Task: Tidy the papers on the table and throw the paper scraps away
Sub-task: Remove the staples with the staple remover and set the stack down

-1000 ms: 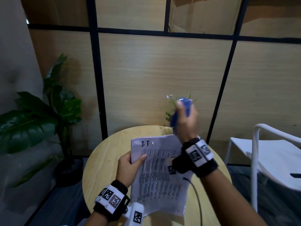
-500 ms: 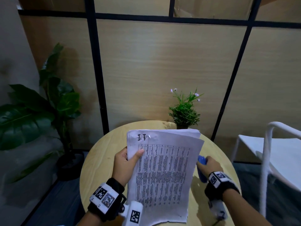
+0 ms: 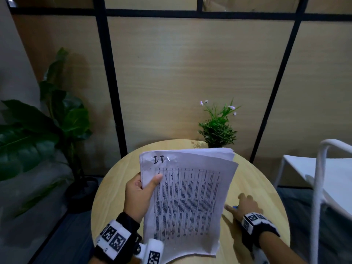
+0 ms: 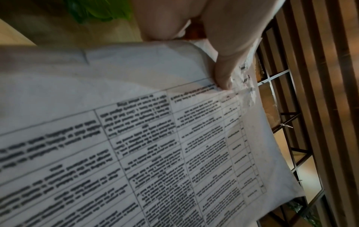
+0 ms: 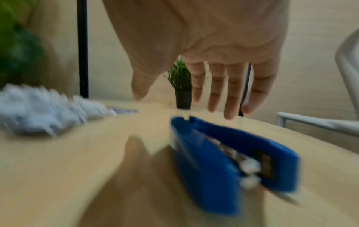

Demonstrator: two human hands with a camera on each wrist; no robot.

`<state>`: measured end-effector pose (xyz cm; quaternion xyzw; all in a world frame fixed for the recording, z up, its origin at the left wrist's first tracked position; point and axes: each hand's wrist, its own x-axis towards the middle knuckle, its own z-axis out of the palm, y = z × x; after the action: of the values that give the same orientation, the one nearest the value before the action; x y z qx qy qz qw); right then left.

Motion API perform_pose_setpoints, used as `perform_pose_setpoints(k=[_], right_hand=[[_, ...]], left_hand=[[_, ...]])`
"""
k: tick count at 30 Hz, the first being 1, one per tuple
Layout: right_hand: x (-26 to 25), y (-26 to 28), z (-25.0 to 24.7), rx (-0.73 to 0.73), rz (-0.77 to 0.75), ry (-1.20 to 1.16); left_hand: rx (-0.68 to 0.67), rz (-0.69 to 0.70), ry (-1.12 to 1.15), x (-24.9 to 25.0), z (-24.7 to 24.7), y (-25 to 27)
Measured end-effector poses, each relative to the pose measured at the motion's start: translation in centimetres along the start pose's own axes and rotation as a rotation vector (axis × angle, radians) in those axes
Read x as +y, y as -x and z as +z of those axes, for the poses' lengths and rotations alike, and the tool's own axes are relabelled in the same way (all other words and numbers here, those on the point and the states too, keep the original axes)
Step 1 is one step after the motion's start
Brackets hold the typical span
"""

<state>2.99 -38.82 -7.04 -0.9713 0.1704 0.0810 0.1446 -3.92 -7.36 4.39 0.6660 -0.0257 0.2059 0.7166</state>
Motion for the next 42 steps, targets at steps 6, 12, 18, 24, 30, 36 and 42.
perform_pose_setpoints(k=[6,12,18,24,30,36,42], right_hand=[[-1.7,5.0,-1.7,0.100,-0.206,-1.071],[-3.9,12.0,1.5,-0.260,-0.089,-1.330],[-9.1,18.3,3.9,-0.580,-0.178,-1.544],[-9.5,19.3,2.5,-0.416,-0.294,-1.783],[-6.1,17.7,-1.1,-0.092,-0.306,-1.608],[-4.3,13.0,-4.4,0.112,-0.205,-1.340],[-5.2,6.1,-3.6,0.071,-0.036,-1.250]], left_hand=[[0.161,0.097,0.055,1.6,-1.7,-1.2],[0.248,0.197,0.265,4.7,-4.0,-1.4],[0.256,0.121,0.498,6.1,-4.9,0.2],[0.214,0.010,0.556,5.8,-6.7,1.7],[0.091,-0.167,0.378,4.4,-9.7,0.6],[-0.088,-0.329,-0.199,2.0,-9.2,-1.4],[-0.111,-0.301,-0.320,-0.4,-6.1,-5.7]])
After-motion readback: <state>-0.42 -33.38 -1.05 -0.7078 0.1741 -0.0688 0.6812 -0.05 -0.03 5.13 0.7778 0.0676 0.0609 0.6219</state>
